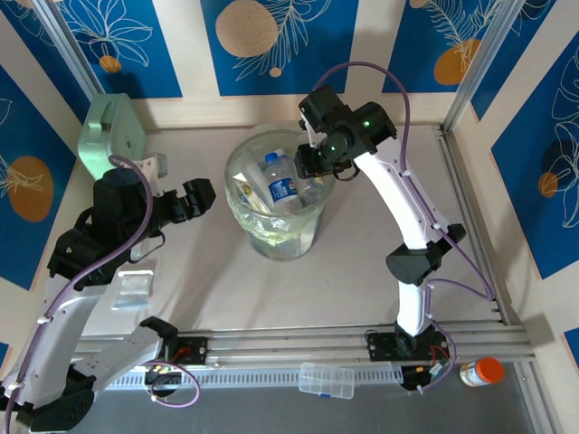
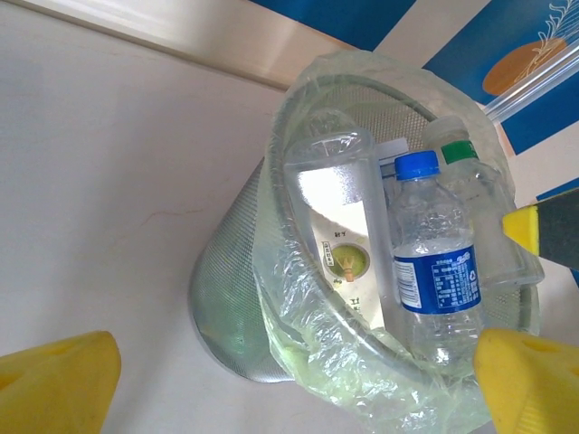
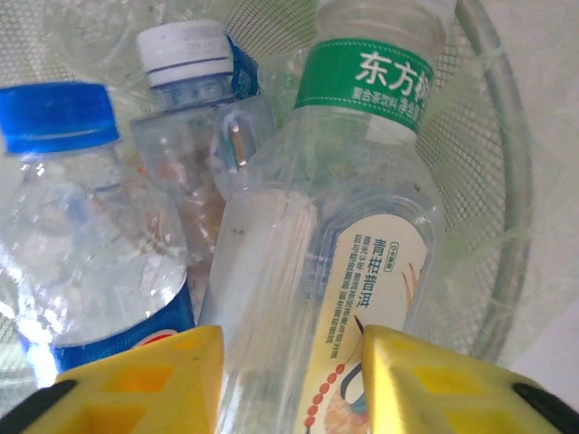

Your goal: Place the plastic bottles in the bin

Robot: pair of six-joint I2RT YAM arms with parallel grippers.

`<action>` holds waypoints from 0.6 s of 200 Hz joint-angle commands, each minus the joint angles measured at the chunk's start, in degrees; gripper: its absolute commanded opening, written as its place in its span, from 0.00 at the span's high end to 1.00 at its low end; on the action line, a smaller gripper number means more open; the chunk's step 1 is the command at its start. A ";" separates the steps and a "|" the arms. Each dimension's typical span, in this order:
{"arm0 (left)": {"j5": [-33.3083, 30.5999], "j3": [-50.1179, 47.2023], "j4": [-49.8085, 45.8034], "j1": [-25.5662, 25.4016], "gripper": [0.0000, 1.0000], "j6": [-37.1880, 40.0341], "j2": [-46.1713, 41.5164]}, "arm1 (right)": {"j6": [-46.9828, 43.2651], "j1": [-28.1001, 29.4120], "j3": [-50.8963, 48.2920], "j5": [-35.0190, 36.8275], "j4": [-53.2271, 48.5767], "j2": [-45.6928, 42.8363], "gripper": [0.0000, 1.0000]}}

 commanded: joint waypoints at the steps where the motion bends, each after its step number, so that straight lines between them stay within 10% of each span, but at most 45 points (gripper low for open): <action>1: -1.91 0.39 -0.47 0.52 0.01 1.21 -0.49 | -0.05 -0.51 -3.89 -0.59 1.13 -0.02 0.60; 120: -10.55 -4.30 -2.84 0.52 0.01 4.90 -0.20 | 0.43 -0.01 1.79 -1.03 1.21 -4.96 0.40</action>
